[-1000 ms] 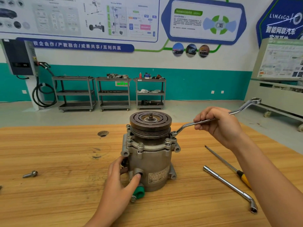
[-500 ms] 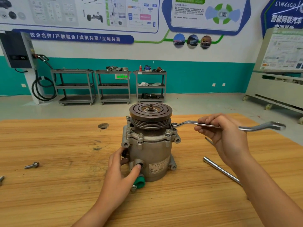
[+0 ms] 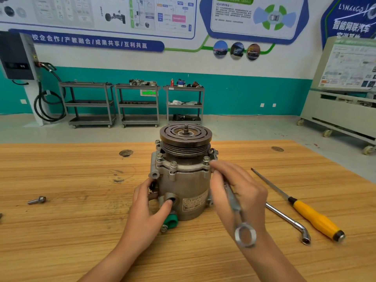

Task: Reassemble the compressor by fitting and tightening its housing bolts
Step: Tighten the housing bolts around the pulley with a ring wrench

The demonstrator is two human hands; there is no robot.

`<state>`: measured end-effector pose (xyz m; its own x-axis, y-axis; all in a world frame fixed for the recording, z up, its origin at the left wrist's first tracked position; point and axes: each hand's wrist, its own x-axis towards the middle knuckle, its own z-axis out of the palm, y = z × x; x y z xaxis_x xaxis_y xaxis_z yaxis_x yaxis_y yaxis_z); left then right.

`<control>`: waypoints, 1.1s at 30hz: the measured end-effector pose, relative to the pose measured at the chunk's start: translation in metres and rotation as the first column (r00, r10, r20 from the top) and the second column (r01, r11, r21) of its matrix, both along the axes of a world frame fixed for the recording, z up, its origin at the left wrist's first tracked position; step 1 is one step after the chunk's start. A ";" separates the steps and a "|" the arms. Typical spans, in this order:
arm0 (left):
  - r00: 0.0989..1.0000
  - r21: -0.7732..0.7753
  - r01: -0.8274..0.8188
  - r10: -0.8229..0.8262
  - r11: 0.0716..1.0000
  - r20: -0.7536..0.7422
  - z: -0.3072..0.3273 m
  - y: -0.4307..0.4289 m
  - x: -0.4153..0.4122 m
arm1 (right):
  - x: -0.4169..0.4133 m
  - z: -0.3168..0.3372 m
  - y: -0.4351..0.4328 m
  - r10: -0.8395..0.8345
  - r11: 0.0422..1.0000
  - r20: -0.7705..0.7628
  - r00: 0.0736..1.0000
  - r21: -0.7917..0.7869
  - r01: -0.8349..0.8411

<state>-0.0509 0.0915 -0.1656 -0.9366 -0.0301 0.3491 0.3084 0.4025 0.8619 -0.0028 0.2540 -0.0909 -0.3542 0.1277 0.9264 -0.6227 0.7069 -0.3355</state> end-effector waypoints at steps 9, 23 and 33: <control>1.000 -0.002 0.016 -0.016 1.000 -0.003 0.000 0.000 0.000 | -0.005 0.039 0.052 0.452 0.592 0.029 0.891 -0.758 -0.276; 1.000 0.018 0.012 -0.012 1.000 0.026 -0.001 0.000 0.000 | -0.040 0.051 0.078 0.690 0.498 0.217 0.691 -0.834 -0.236; 1.000 0.015 0.010 -0.010 1.000 0.017 -0.001 0.000 -0.001 | -0.025 0.044 0.073 0.578 0.711 0.305 0.757 -0.645 -0.282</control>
<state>-0.0517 0.0913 -0.1669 -0.9428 -0.0260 0.3323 0.2970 0.3870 0.8730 -0.0277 0.3268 -0.0474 -0.8498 0.2586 0.4593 -0.4736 0.0078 -0.8807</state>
